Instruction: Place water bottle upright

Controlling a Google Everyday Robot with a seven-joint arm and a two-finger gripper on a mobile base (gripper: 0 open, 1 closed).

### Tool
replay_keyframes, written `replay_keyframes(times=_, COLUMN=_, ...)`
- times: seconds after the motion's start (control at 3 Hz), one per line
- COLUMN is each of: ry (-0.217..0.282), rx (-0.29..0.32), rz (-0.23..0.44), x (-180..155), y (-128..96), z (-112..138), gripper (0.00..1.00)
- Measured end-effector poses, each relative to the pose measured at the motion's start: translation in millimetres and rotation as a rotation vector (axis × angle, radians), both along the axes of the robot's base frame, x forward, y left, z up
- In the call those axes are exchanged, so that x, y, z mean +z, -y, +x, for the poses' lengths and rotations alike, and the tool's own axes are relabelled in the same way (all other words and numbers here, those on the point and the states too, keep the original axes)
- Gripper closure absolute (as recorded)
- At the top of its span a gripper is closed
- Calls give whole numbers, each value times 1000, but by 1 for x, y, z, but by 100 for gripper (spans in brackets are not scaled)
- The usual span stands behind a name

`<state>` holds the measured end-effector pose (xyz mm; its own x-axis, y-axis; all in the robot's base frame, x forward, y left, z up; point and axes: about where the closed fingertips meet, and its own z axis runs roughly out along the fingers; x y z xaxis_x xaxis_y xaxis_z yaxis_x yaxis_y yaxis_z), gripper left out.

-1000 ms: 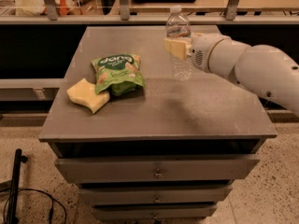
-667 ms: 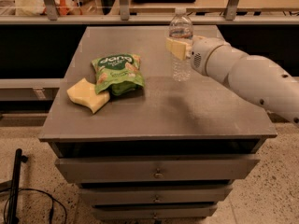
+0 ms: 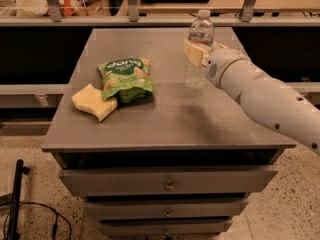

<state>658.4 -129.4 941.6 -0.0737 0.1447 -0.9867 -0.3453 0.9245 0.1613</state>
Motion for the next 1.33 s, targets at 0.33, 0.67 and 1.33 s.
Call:
replay_keyframes(times=0.33, ry=16, rx=-11, rz=-7, x=0, y=2, z=-11, gripper=100)
replay_keyframes(times=0.67, ry=33, rx=-9, rz=-40, x=-3, y=2, z=-21, gripper=100)
replay_keyframes(times=1.33, ry=73, rx=-14, rz=-55, x=-16, y=-7, z=-39, gripper=100)
